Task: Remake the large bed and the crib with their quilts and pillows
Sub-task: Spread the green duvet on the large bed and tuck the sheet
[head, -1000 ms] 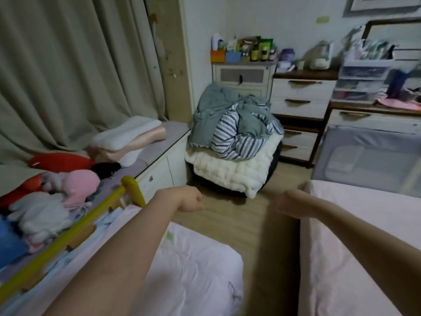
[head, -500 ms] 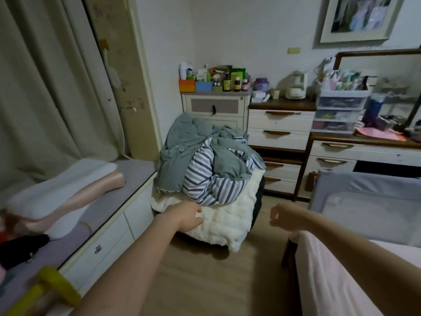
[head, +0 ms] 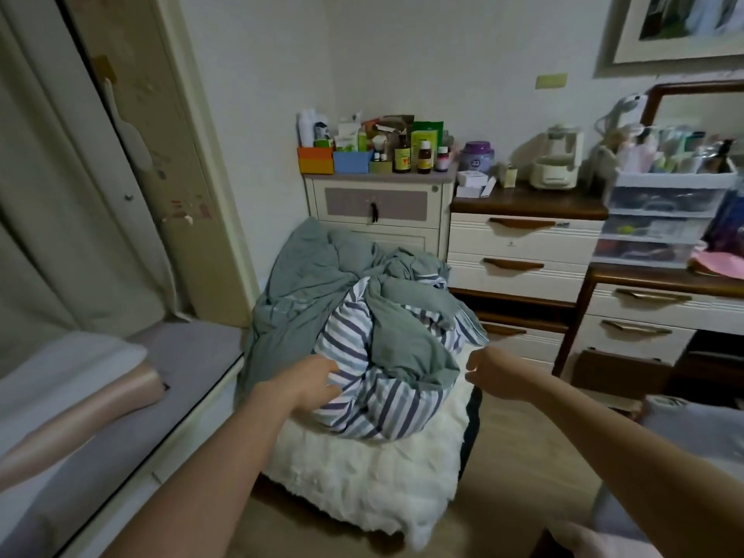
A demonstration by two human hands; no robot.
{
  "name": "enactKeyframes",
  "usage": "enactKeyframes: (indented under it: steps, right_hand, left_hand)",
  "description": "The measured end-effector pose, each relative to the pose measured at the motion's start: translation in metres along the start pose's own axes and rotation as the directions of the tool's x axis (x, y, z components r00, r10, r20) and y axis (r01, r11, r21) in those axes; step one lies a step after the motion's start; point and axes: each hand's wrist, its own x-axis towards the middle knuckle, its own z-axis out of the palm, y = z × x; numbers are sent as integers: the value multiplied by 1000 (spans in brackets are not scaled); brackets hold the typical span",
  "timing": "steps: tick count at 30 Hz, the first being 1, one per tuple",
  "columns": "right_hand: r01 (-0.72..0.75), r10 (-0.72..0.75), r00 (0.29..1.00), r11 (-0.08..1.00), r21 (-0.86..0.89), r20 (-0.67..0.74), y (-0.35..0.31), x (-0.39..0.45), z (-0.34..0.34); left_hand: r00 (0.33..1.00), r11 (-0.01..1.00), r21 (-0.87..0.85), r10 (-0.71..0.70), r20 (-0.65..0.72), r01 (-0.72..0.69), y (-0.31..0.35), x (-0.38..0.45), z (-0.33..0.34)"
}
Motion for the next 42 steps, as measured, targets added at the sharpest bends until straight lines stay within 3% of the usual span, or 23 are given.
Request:
enactKeyframes:
  steps: [5,9,16,22,29,34,38,42]
  right_hand:
    - [21,-24,994,1000,22,103,13,143,-9]
    - [28,-36,994,996,84,99,0,243,-24]
    - [61,-56,989,998,-35,139,-23,381,-2]
    - [-34,39,986,999,-32,163,-13,487,21]
    - [-80,91,985,994,-75,150,28,566,34]
    - [44,-48,999,959,-279,-7,63,632,45]
    - [255,-238,967,902,-349,90,81,690,45]
    - [412,-374,911,815,-409,172,73,739,57]
  left_hand:
    - [994,992,-63,-106,-10,105,-23,103,-26]
    - [977,978,-46,-208,-40,206,-55,165,-44]
    - [947,939,-150,-319,-46,309,-112,281,-50]
    - [961,922,-277,-276,15,270,-121,434,-59]
    - [963,926,-266,-266,44,268,-95,546,-34]
    - [909,843,-354,-413,55,405,-81,620,-2]
    - [862,789,-377,-504,54,485,-63,662,22]
    - [799,778,-248,-601,-29,576,-55,686,48]
